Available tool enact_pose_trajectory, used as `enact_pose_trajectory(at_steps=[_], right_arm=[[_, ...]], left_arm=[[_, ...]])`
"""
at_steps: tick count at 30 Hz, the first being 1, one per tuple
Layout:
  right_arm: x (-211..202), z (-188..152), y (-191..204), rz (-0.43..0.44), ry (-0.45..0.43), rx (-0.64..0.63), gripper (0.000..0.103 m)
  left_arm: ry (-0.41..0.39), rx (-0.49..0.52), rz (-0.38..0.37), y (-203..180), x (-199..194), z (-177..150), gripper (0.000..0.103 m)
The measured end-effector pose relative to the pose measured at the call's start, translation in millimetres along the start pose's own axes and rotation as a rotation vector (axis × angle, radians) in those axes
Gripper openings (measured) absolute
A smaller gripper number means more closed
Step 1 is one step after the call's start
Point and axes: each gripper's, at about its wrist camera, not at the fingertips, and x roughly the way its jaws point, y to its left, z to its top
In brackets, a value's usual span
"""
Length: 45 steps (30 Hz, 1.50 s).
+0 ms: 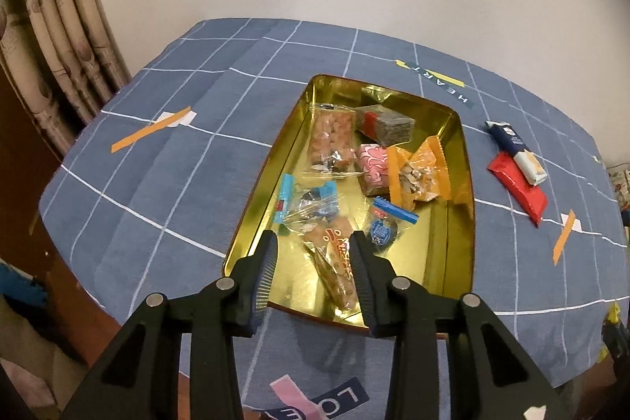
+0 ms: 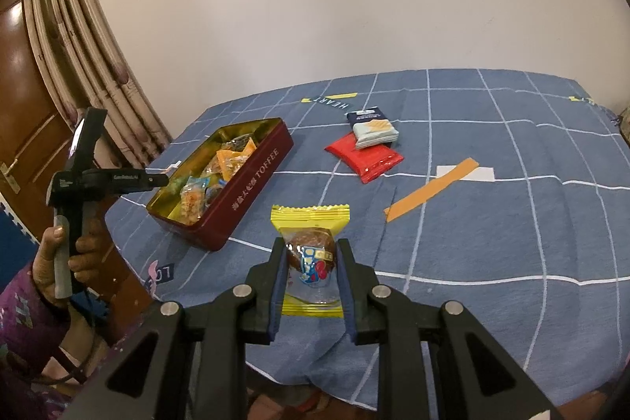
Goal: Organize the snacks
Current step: 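Lower the yellow-wrapped cake into the tin and open the right gripper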
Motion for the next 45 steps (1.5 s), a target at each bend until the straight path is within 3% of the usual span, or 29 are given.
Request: enact_pose_trajectory(at_steps=[6, 11, 21, 31, 45], right_arm=[[13.1, 13.7, 27.9, 0.054, 0.025, -0.051, 0.024], [40.1, 36.9, 69.9, 0.135, 0.047, -0.130, 0.024], [127.5, 73.6, 144.2, 0.216, 0.147, -0.237, 0.024], [203.6, 90.1, 178.9, 0.183, 0.248, -0.275, 0.024], [239.5, 100.6, 187.0, 0.164, 0.282, -0.253, 0.025]], left_arm=[[-0.001, -0.006, 0.004, 7.0, -5.6, 4.5, 0.037], [-0.046, -0.036, 0.049, 21.3, -17.3, 11.9, 0.055], [-0.068, -0.079, 0.078, 45.4, -23.9, 22.1, 0.056], [-0.084, -0.079, 0.131, 55.4, -22.6, 25.7, 0.065], [-0.059, -0.093, 0.114, 59.4, -18.4, 27.8, 0.068]])
